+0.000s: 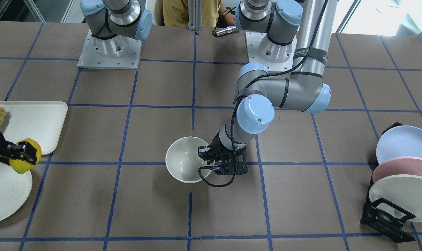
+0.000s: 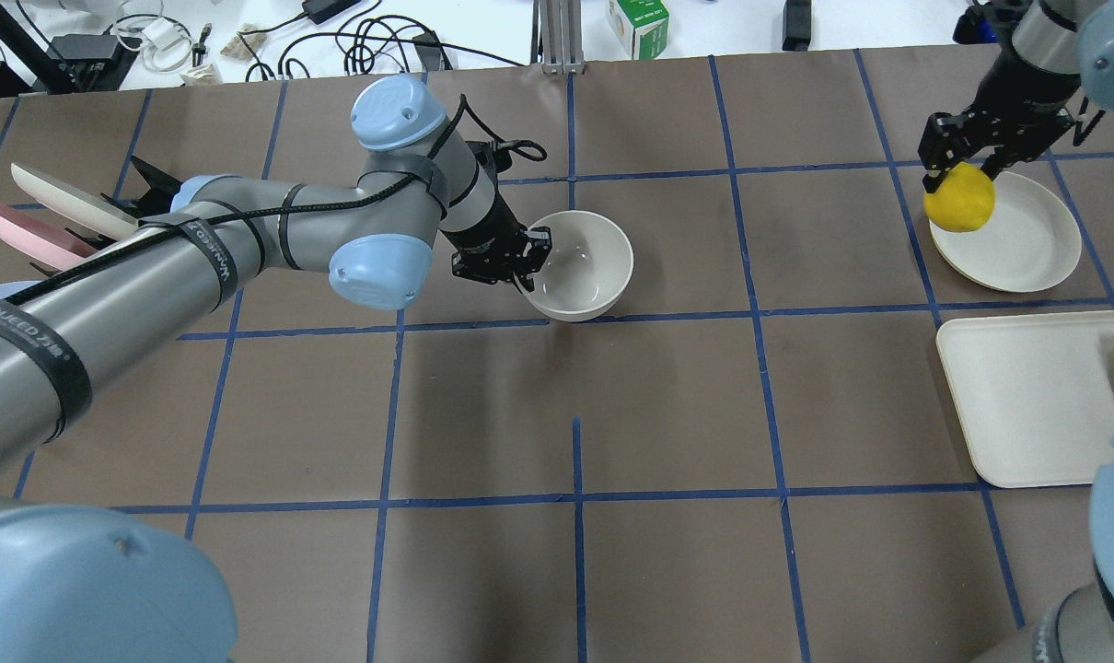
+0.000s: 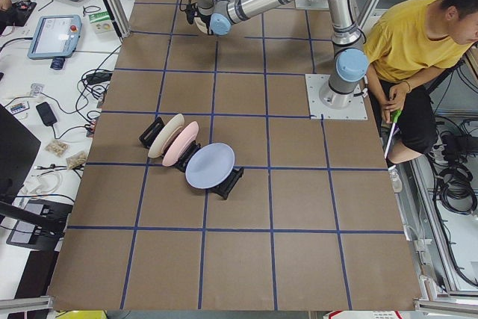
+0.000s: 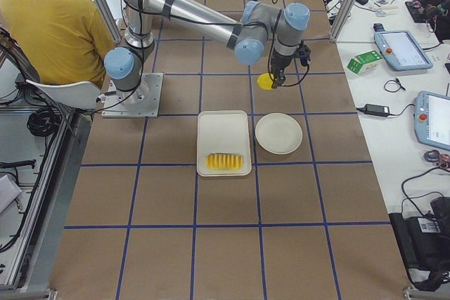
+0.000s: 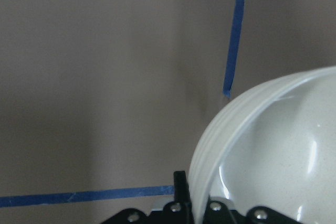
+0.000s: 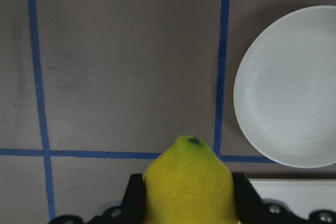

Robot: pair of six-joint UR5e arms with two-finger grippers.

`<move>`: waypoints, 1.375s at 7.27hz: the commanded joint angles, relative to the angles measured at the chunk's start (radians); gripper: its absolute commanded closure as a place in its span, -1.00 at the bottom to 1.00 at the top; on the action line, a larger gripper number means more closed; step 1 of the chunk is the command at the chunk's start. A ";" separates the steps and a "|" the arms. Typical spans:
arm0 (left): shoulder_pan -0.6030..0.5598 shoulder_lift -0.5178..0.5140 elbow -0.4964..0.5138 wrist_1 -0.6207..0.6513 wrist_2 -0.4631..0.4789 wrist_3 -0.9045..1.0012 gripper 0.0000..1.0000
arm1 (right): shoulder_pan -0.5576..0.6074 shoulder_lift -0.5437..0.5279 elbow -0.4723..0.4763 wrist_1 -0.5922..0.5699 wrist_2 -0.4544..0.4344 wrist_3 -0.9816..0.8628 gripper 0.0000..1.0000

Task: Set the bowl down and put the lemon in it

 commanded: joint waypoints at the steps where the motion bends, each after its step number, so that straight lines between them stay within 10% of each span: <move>1: -0.024 0.009 -0.030 0.029 0.036 0.001 1.00 | 0.066 -0.016 0.001 0.014 0.000 0.104 1.00; 4: -0.013 -0.026 -0.031 0.087 0.037 0.001 1.00 | 0.230 -0.034 0.001 0.022 0.004 0.373 1.00; 5: -0.010 -0.029 -0.025 0.090 0.042 0.004 0.61 | 0.239 -0.034 0.003 0.022 0.011 0.389 1.00; 6: -0.008 -0.037 -0.028 0.095 0.045 -0.005 -0.98 | 0.268 -0.034 0.002 0.019 0.062 0.424 1.00; 10: 0.001 0.112 0.046 -0.076 0.067 0.007 -1.00 | 0.372 -0.019 0.001 -0.015 0.078 0.506 1.00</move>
